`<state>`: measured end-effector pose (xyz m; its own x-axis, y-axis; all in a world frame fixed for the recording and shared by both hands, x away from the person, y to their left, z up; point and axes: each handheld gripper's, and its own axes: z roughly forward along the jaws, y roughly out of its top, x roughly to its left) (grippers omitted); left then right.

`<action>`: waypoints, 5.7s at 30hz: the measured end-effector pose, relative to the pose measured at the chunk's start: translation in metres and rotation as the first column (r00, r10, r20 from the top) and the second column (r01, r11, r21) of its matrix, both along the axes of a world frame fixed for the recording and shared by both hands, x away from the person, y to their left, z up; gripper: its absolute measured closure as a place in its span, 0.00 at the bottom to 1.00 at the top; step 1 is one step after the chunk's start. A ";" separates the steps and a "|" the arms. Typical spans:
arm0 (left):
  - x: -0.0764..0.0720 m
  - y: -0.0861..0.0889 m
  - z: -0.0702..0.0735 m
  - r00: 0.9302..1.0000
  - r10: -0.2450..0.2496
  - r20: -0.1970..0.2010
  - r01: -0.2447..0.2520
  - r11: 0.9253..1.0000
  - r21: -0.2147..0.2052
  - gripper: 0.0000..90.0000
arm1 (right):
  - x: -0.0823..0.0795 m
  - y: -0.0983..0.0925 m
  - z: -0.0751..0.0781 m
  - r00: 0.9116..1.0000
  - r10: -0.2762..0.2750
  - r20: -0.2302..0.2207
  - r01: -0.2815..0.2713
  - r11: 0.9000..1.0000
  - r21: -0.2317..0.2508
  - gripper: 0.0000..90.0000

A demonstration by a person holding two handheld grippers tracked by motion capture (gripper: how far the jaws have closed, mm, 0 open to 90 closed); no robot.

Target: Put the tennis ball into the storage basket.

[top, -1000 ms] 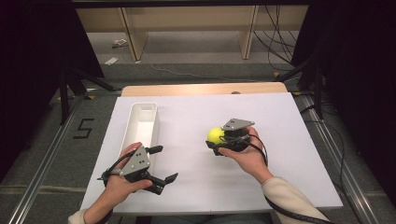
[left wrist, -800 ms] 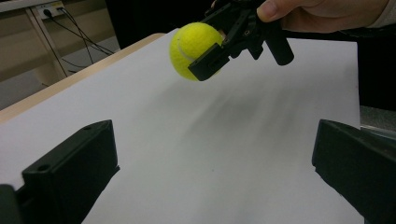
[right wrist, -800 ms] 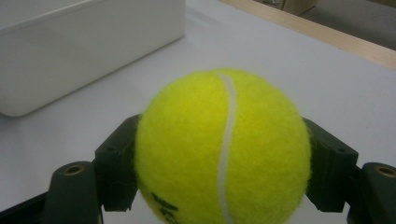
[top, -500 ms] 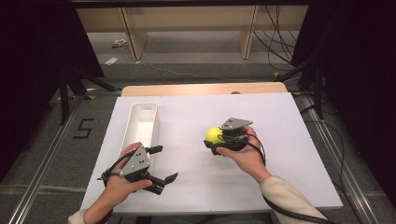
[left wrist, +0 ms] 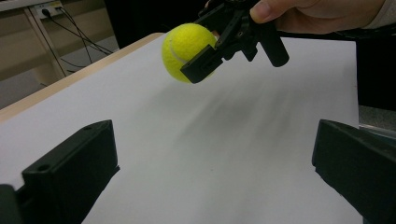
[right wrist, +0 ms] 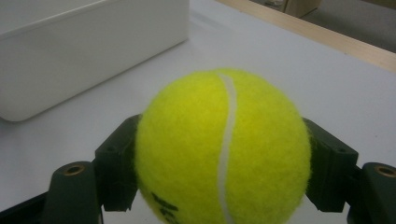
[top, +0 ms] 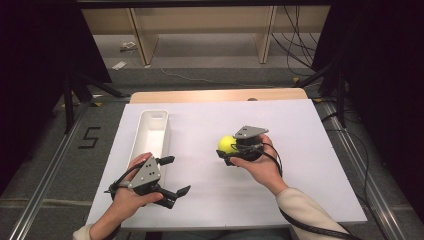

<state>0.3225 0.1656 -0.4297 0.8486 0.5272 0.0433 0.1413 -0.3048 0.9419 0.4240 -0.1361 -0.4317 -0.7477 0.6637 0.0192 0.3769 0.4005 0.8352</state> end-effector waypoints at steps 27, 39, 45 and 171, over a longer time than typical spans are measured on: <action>0.000 0.000 0.000 1.000 -0.001 0.002 0.001 1.000 -0.001 0.00 | 0.002 0.007 -0.002 1.000 0.006 -0.006 -0.006 1.000 -0.004 0.30; 0.000 0.000 0.000 1.000 -0.001 0.002 0.001 1.000 -0.002 0.00 | 0.003 0.010 -0.002 1.000 0.011 -0.002 -0.011 1.000 -0.005 0.30; 0.000 0.001 0.001 1.000 -0.001 0.003 0.001 1.000 -0.001 0.00 | 0.004 0.012 -0.003 1.000 0.013 0.000 -0.013 1.000 -0.006 0.30; -0.001 0.001 0.001 1.000 -0.004 0.005 0.004 1.000 0.001 0.00 | 0.011 0.043 -0.005 0.999 0.043 0.004 -0.043 0.999 0.014 0.30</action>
